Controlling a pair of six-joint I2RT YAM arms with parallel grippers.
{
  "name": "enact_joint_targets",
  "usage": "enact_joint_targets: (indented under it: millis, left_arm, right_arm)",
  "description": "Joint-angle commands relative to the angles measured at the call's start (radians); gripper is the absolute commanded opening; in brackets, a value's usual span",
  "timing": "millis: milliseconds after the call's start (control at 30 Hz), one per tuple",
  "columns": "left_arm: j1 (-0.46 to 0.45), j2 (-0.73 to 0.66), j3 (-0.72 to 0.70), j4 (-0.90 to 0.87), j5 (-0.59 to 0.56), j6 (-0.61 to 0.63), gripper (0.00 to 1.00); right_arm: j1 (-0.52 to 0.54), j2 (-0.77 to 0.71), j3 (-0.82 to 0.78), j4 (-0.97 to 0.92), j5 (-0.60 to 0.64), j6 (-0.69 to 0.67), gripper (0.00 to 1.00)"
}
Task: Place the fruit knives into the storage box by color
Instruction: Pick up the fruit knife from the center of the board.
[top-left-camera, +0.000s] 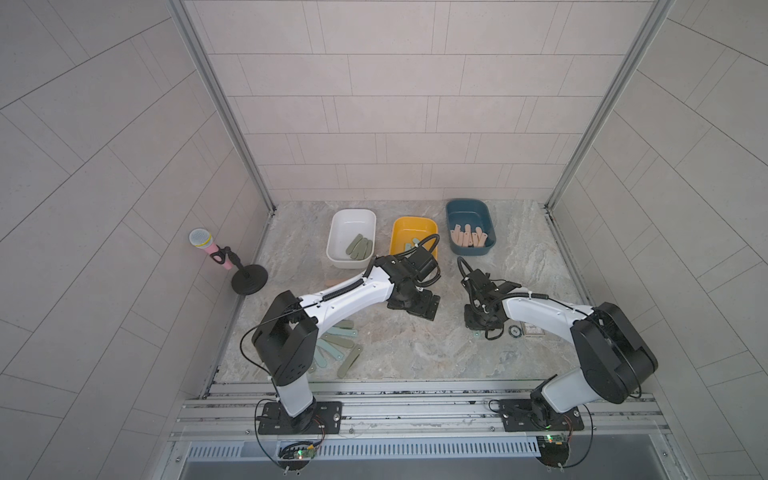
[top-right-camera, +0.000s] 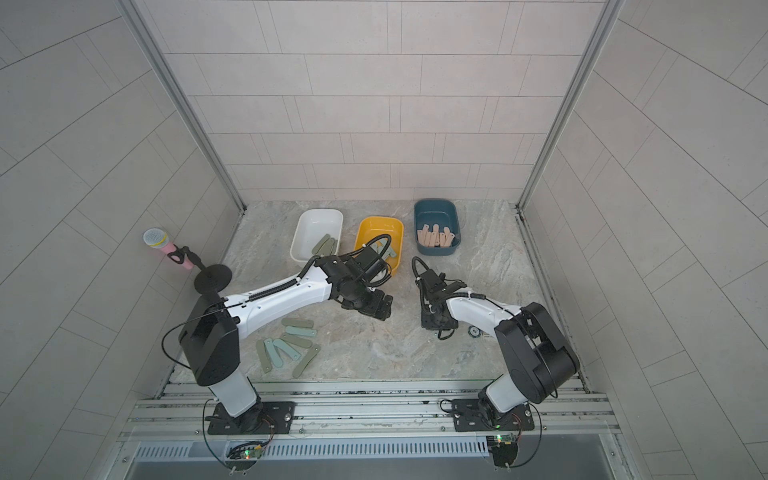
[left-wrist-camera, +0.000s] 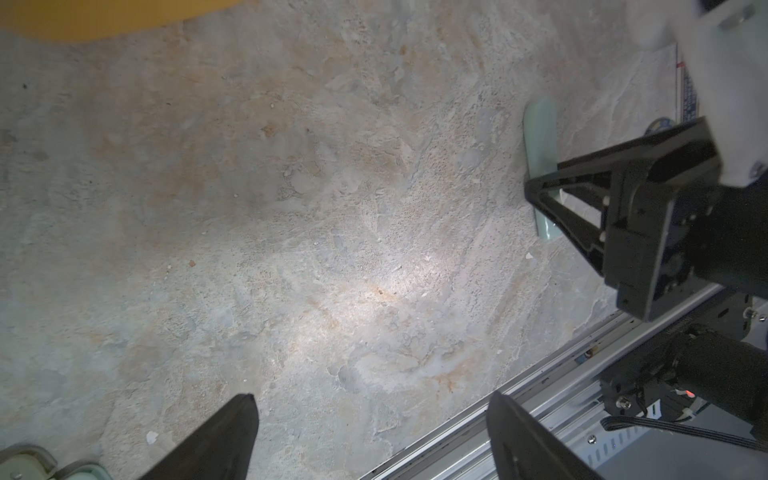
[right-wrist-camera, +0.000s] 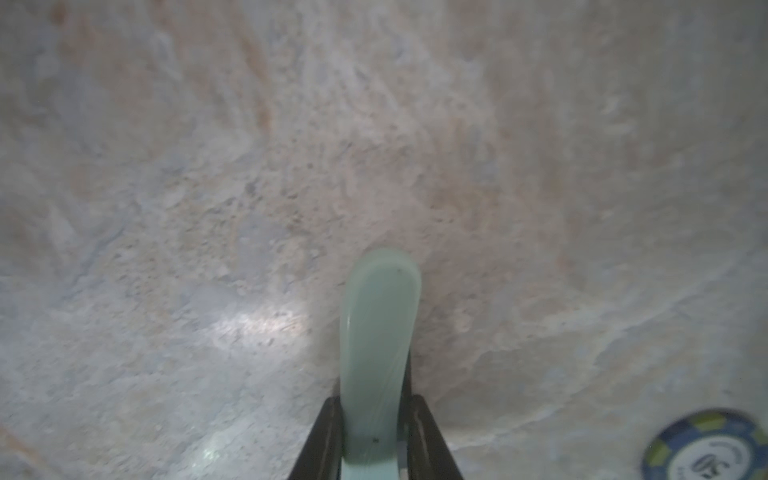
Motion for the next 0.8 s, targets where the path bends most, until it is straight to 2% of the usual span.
enact_joint_targets:
  millis: [0,133,200,400,567,767]
  left_arm:
    - [-0.003,-0.026,-0.027,0.0,-0.023,-0.051,0.92]
    - [-0.029,-0.013,-0.02,0.001,-0.054,-0.081,0.91]
    - [-0.061,0.012,0.005,-0.003,-0.073,-0.089,0.9]
    - [-0.176,0.156,0.18,-0.092,-0.199,-0.107,0.88]
    - [-0.249,0.332,0.385,-0.169,-0.256,-0.092,0.88]
    - [-0.314,0.565,0.661,-0.264,-0.317,-0.061,0.86]
  right_arm:
    - [0.008,-0.059,-0.003,0.0,-0.076,0.049,0.3]
    - [-0.049,-0.181,-0.041,0.039,-0.184,0.036,0.37]
    - [-0.125,-0.262,-0.05,0.021,-0.225,0.006,0.4]
    - [-0.394,-0.467,-0.058,-0.072,-0.227,-0.067,0.49]
    - [-0.553,-0.498,-0.083,-0.086,-0.257,-0.104,0.53]
    - [-0.601,-0.495,-0.1,-0.053,-0.289,-0.118,0.55]
